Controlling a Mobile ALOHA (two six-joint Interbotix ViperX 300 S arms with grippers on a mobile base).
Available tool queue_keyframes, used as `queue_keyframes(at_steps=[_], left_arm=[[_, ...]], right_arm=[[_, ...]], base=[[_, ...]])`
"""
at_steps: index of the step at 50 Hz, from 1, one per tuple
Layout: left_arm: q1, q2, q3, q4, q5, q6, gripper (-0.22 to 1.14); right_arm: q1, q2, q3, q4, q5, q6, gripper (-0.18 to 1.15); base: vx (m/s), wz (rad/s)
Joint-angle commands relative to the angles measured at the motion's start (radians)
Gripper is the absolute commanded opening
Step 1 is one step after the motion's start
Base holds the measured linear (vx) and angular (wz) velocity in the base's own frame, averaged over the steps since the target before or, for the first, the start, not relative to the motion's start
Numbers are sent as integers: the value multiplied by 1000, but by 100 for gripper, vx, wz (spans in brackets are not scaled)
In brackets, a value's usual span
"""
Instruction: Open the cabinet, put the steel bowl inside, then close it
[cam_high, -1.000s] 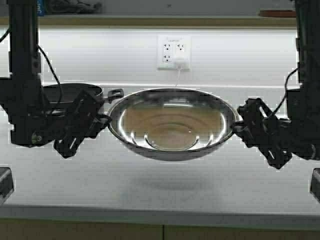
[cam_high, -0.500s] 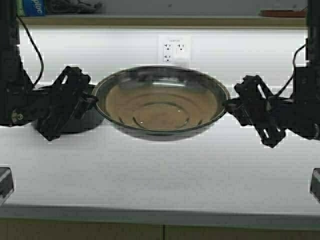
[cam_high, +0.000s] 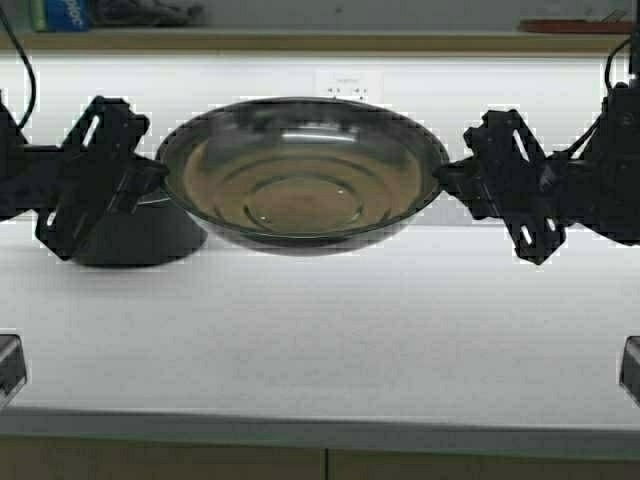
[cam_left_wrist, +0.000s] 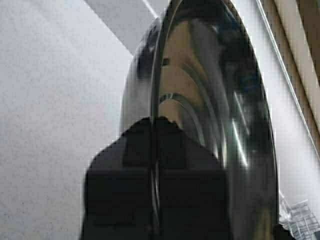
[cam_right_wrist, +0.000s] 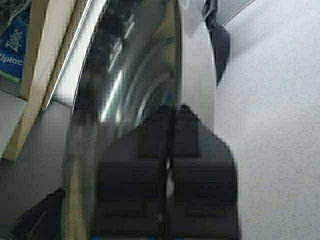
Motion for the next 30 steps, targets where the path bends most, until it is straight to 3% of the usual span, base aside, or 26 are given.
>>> queue_keyframes(at_steps=[1, 17, 30], left_arm=[[-12, -72, 32, 8, 3, 2, 2], [-12, -229, 147, 8, 63, -3, 2], [-12, -325, 190, 9, 104, -52, 2]], right_arm=[[58, -60, -3, -8, 5, 12, 7], [83, -156, 48, -5, 38, 14, 7], [146, -314, 67, 2, 166, 44, 7]], base=[[0, 0], [0, 0], [0, 0]])
